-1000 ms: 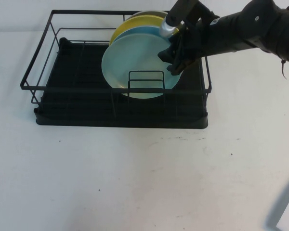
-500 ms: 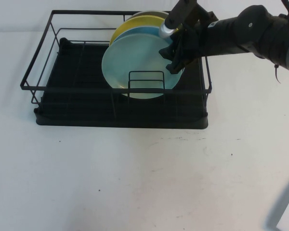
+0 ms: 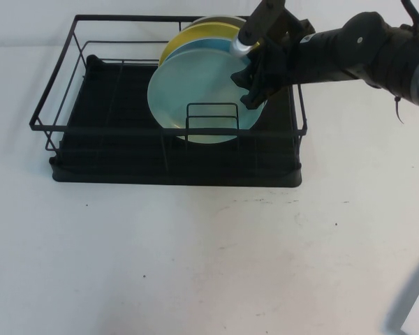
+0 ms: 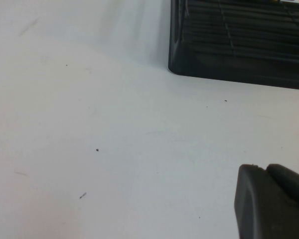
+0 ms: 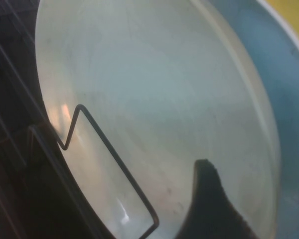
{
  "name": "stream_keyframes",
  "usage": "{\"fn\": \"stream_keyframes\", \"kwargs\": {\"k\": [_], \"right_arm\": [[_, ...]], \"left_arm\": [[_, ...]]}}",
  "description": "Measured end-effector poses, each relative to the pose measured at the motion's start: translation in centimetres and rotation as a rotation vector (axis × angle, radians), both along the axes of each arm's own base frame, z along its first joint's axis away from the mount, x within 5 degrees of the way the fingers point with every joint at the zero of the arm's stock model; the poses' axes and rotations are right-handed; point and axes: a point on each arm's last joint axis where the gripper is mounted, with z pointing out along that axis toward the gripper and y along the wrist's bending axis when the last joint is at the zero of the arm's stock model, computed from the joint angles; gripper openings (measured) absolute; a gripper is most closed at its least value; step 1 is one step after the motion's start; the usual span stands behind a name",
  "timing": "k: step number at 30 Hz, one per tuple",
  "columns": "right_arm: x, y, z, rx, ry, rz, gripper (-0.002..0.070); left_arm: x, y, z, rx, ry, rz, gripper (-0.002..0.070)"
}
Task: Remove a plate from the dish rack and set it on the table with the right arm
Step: Grasp the plate from the shelf
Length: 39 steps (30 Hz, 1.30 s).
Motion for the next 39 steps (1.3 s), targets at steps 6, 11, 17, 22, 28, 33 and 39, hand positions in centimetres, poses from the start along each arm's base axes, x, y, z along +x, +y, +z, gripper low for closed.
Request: {"fn": "stream_keyframes", "kwargs": {"k": [6, 11, 17, 22, 28, 33, 39], "right_arm": [[0.2, 0.1, -0.5, 0.003, 0.008, -0.006, 0.0349], [0.5, 0.2, -1.2, 0.002, 0.012, -0.013, 0.0349], [0.6, 0.2, -1.2, 0.005, 0.011, -0.018, 0.032], [0.7, 0.2, -1.2, 0.006, 0.007, -0.02, 0.0243], [0.7, 0.2, -1.2, 0.007, 0.004, -0.023, 0.0116], [0.7, 0.1, -1.2, -0.001, -0.005, -0.02, 0.0043], [0.7, 0.1, -1.2, -0.003, -0.006, -0.019, 0.0043]], "left_arm": [[0.0, 0.0, 0.0, 0.0, 0.0, 0.0, -0.0004], [0.0, 0.0, 0.0, 0.0, 0.0, 0.0, -0.0004], [0.0, 0.0, 0.0, 0.0, 0.0, 0.0, -0.0004], [0.0, 0.0, 0.0, 0.0, 0.0, 0.0, -0.0004], [0.0, 0.0, 0.0, 0.0, 0.0, 0.0, -0.0004], [0.0, 0.0, 0.0, 0.0, 0.0, 0.0, -0.0004], [0.0, 0.0, 0.0, 0.0, 0.0, 0.0, -0.0004]]}}
